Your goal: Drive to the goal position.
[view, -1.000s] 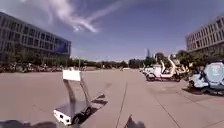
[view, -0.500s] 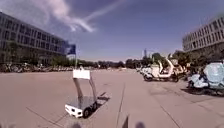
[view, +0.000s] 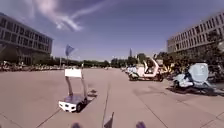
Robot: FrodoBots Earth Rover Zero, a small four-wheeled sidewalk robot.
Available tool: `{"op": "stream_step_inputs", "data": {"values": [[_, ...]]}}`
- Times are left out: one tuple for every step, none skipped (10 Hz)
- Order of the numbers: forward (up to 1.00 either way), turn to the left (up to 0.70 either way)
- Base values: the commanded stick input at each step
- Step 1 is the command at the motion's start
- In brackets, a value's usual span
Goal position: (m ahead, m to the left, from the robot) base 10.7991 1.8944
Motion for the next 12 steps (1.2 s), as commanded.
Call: {"op": "stream_step_inputs", "data": {"values": [[0.70,-0.07],[0.70,-0.07],[0.70,-0.07],[0.70,-0.07],[0.70,0.07],[0.70,0.07],[0.70,0.07],[0.70,0.07],[0.70,0.07],[0.70,0.07],[0.70,0.07],[0.70,0.07]]}}
